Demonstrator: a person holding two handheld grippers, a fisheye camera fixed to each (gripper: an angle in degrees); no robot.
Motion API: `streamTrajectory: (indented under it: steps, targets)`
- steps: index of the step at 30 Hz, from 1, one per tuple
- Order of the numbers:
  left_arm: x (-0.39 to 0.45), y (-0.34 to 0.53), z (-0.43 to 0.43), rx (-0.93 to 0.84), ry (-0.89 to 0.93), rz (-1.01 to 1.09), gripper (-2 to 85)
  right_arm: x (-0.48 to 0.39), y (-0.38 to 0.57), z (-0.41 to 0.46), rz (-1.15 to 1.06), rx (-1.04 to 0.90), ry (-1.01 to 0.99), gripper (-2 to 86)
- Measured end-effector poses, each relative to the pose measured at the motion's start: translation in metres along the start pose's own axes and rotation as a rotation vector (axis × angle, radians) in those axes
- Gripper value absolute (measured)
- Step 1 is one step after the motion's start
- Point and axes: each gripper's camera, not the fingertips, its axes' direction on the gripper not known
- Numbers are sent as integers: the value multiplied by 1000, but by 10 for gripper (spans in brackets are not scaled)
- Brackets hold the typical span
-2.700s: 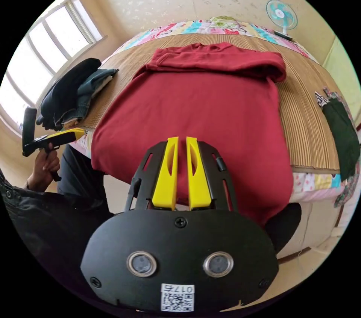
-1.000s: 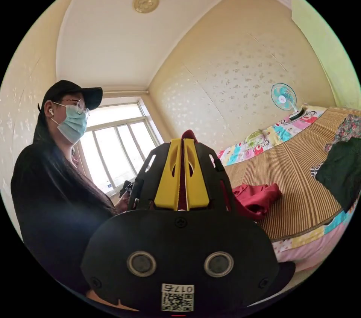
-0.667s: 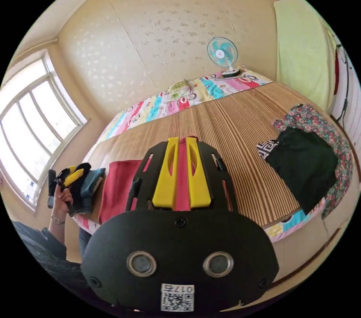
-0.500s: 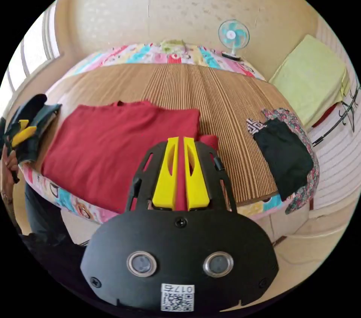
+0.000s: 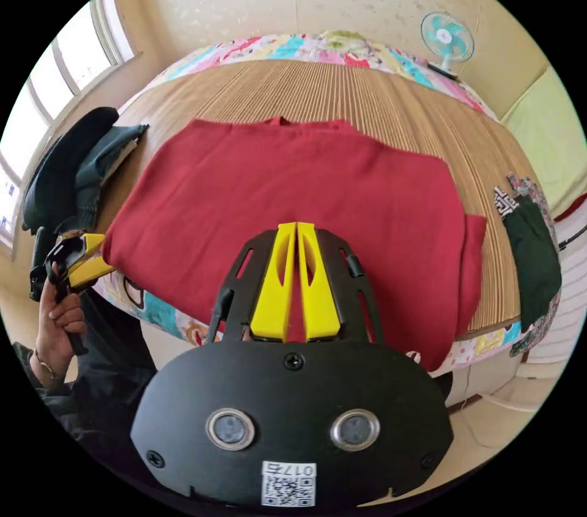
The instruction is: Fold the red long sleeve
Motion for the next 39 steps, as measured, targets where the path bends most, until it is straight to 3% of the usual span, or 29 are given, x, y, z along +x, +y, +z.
streamTrajectory:
  steps: [3,5,9,13,18,21,25,27,31,34,37,39]
  targets:
    - [23,-11,6,-27,69,35,73,19,-4,-10,-7,17,-14,4]
    - [66,-20,19,-96,181,215,66,35,-10,-23,25,10,-38,4]
    - [192,-21,79,-194,174,521,64,110,3,-78,193,164,-125,4]
    - [293,40,171,-377,294,747,65,216,45,-144,469,340,-11,5]
    - [325,136,251,-635,308,892,97,323,93,-173,690,299,44,9]
    - [301,148,225,-520,317,881,115,367,119,-187,747,302,-9,14]
    - [247,133,166,-225,-82,766,180,414,142,-195,759,321,-207,44]
    - [220,127,153,-189,-126,671,195,434,149,-192,787,320,-369,89]
    - [176,130,197,-445,-98,468,223,467,174,-181,890,355,-750,168]
    - [152,145,244,-635,64,320,143,481,189,-173,930,283,-831,187]
    - [132,156,242,-646,197,185,84,491,199,-171,923,266,-933,207]
    - [146,167,227,-673,215,255,79,498,204,-168,916,309,-1027,217]
